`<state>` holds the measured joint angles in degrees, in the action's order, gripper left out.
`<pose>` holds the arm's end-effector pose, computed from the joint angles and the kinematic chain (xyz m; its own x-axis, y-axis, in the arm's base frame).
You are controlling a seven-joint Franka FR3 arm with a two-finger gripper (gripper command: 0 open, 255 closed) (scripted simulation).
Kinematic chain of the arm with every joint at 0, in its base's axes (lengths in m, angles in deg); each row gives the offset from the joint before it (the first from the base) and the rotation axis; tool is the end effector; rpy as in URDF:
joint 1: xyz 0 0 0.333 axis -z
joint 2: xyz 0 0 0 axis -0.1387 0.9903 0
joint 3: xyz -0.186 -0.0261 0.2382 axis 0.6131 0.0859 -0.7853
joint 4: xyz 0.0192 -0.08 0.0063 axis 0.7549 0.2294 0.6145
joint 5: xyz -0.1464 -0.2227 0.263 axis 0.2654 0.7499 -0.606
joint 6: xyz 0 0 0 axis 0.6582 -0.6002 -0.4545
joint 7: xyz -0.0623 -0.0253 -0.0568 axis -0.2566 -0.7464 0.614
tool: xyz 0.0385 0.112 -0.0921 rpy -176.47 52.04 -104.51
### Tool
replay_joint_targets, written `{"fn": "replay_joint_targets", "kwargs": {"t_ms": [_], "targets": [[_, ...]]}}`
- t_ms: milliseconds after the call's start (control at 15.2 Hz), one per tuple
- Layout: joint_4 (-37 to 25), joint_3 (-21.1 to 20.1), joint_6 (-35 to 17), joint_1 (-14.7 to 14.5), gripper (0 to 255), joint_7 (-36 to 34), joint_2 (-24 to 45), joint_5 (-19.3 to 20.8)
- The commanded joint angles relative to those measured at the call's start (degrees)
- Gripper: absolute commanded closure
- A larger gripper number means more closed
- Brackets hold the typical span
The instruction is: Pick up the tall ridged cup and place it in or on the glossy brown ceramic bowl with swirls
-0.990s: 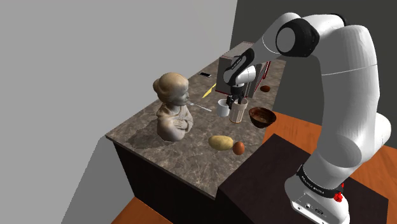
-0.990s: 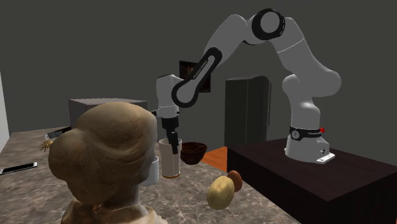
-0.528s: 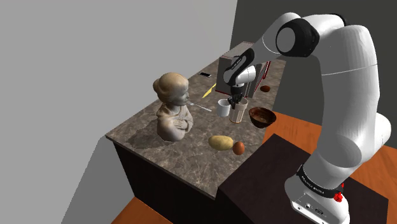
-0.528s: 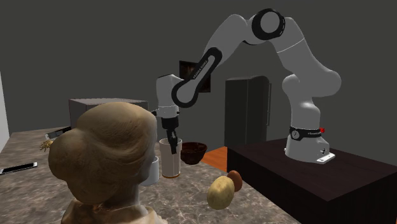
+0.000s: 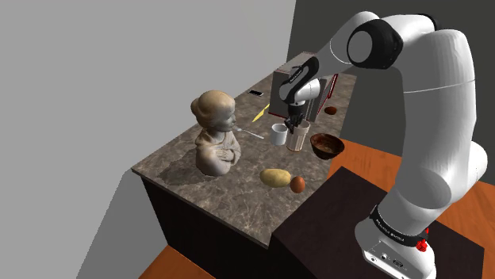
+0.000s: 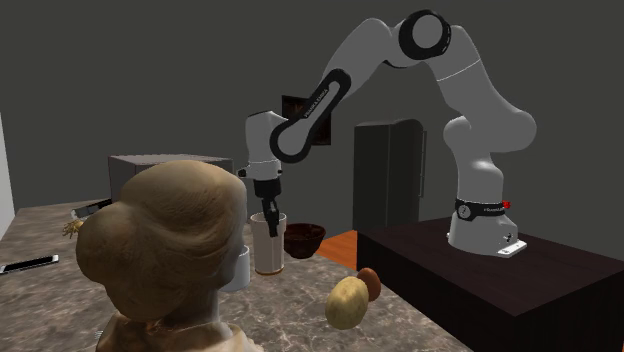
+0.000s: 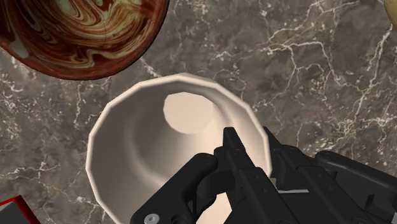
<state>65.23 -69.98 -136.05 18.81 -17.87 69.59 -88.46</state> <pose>0.5448 -0.2393 0.1631 0.9919 -0.0808 -0.0980 -0.0759 -0.9957 0.0532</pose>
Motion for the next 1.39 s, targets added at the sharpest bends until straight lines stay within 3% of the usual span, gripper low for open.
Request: {"fn": "replay_joint_targets", "kwargs": {"t_ms": [0,1320], "targets": [[-0.03,0.21,1.12,-0.13,255,-0.06,-1.14,0.26],[-2.19,1.68,13.1,-1.34,255,-0.85,-11.14,2.7]]}}
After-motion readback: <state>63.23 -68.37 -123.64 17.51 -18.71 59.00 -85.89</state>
